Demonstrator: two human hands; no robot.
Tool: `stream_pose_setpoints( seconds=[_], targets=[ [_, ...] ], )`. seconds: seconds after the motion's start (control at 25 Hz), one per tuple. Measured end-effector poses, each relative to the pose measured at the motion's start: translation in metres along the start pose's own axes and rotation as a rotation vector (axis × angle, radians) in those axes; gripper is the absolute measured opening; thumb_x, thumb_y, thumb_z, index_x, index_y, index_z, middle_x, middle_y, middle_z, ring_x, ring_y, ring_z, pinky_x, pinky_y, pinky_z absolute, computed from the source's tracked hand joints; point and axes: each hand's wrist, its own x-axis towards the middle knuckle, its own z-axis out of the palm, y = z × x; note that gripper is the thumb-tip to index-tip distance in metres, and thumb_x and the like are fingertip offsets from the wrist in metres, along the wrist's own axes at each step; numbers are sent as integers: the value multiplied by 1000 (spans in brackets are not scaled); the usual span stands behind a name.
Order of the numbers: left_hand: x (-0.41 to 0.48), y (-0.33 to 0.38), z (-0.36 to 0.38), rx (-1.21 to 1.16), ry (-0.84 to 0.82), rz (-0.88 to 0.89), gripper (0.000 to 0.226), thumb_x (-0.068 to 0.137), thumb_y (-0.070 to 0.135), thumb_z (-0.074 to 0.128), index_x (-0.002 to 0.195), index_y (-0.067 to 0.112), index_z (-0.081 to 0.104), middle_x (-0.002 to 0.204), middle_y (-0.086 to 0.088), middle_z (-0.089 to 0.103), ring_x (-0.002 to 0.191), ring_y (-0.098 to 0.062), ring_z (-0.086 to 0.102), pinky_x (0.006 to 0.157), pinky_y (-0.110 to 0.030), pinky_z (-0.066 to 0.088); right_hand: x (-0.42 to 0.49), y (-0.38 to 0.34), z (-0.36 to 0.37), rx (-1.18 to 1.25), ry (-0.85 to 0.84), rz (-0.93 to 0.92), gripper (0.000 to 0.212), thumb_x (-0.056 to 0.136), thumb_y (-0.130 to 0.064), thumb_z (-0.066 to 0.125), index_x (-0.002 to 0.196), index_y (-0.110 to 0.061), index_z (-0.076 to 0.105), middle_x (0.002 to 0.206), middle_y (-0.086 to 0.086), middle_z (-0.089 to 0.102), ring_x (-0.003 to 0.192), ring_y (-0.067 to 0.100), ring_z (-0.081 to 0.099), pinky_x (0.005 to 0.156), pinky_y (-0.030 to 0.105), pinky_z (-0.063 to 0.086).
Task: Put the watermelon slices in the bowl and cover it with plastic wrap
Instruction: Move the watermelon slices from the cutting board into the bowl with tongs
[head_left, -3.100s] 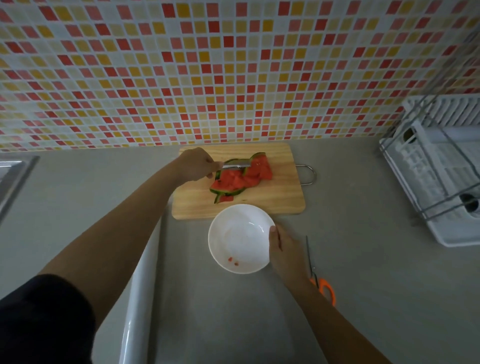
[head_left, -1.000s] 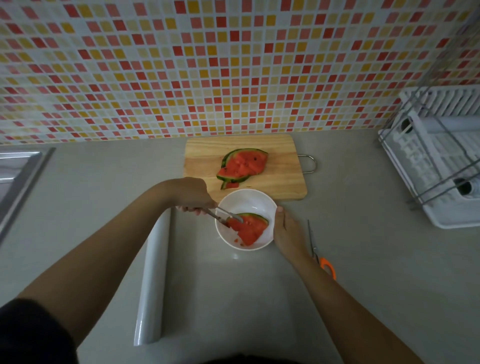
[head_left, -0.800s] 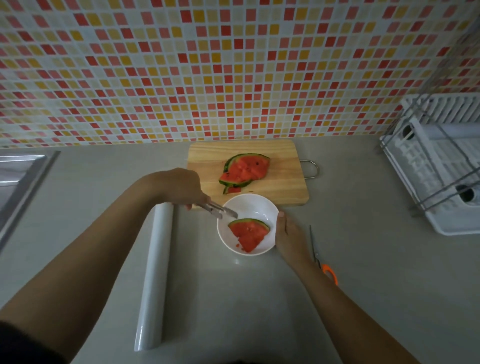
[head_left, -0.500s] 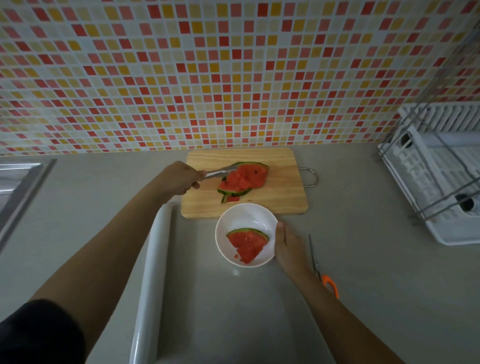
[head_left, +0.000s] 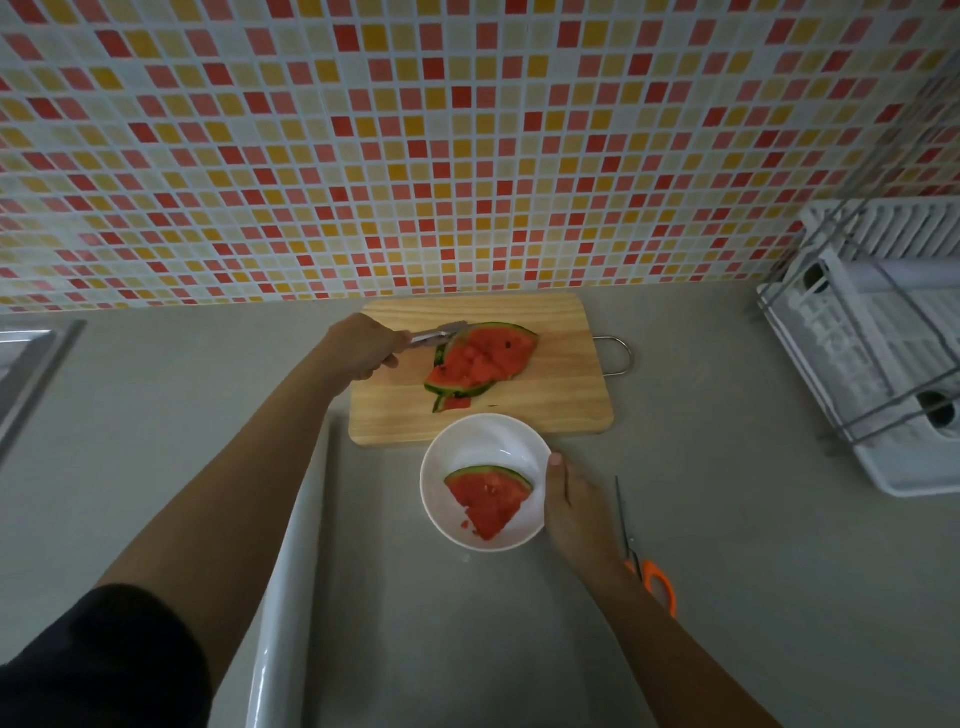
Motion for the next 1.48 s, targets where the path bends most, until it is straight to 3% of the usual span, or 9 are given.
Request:
stream_pose_setpoints(
  seconds=[0.24,0.4,0.56,0.64,0.8,0.96,1.16,1.32,1.48],
  targets=[
    [13,9,16,-141,-140,-48,24,90,23,62,95,-1,65,67,-6,59,46,-10,32,41,-19,27,0,-1,0,17,5,4,42,98,-39,25,80,-20,58,70,-7,58,72,14,58,60,24,37],
    [17,11,19,-172,-122,10,22,87,20,64,91,-2,65,70,-7,60,48,-11,32,42,-19,28,-1,-1,0,34,10,12,45,98,-39,25,87,-16,62,75,-4,60,75,15,58,65,25,38],
    [17,19,21,-118,-26,122,24,84,23,68,88,0,71,69,-4,65,54,-12,42,52,-24,37,-2,-1,1,52,7,19,46,98,-40,25,93,-16,63,82,-1,64,80,15,60,70,27,40],
    [14,22,21,-73,6,185,19,85,26,67,86,8,73,70,0,65,64,-10,50,69,-27,44,-2,-1,0,43,9,9,46,98,-40,25,93,-15,63,80,-2,63,78,15,59,69,26,39],
    [8,25,20,49,31,286,24,88,29,62,99,11,75,73,4,66,85,-14,57,86,-28,40,-1,-1,1,34,15,7,44,98,-40,24,89,-18,62,73,-9,60,73,10,58,62,24,38],
    [6,30,18,201,43,343,28,90,28,59,105,9,73,82,-2,67,82,-13,57,78,-23,37,-1,0,1,29,23,5,45,98,-40,25,88,-18,62,71,-10,58,70,5,55,57,15,36],
    [8,34,14,149,12,298,26,89,27,61,100,7,74,82,-5,69,79,-13,56,82,-27,38,-1,0,1,15,25,2,43,98,-38,25,84,-19,61,72,-7,59,69,7,56,56,15,36],
    [11,30,11,-24,-67,142,30,86,23,64,97,-5,67,74,-5,65,51,-12,38,53,-25,33,0,-2,1,3,26,11,42,98,-39,25,80,-21,58,67,-11,56,67,0,54,54,14,34],
    [15,22,7,-66,-102,72,26,87,20,64,93,-5,64,78,-10,63,49,-12,32,49,-23,29,-2,-2,1,7,34,4,41,98,-39,26,78,-23,57,64,-11,56,66,-2,53,52,13,32]
  ],
)
